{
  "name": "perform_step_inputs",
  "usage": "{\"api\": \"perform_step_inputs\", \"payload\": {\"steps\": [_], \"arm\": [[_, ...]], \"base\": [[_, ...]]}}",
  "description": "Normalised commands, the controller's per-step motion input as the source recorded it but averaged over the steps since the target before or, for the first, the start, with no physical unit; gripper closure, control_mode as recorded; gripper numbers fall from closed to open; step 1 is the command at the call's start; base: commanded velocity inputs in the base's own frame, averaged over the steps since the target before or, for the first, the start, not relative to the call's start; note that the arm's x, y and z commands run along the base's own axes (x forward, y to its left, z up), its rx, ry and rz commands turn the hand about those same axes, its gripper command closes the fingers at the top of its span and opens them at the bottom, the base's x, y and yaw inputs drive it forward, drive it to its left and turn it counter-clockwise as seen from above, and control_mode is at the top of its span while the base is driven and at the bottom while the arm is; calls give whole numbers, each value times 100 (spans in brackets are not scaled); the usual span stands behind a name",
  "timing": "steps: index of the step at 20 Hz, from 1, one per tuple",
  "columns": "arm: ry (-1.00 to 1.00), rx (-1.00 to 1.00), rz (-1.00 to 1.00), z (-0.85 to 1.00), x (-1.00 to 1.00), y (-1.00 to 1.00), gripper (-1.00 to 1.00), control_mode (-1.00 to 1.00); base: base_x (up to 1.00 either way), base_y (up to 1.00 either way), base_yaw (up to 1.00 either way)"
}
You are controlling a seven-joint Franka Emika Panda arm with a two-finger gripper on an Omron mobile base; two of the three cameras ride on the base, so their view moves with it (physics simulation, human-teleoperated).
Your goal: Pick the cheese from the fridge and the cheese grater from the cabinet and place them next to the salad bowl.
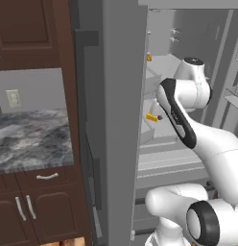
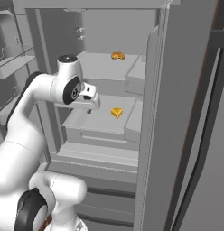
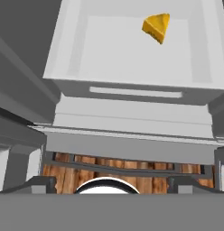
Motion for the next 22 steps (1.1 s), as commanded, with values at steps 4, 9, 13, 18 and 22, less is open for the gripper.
{"api": "perform_step_inputs", "payload": {"steps": [4, 9, 13, 18, 22], "arm": [[-8, 0, 4, -35, 14, -30, -100, -100], [-17, 0, 4, -37, 33, -28, -100, -100], [-7, 0, 0, -31, 58, -22, -100, -100], [0, 1, 4, -18, 68, -20, -100, -100], [0, 2, 7, -11, 67, -22, -100, -100]], "base": [[0, 0, 0], [0, 0, 0], [0, 0, 0], [0, 0, 0], [0, 0, 0]]}}
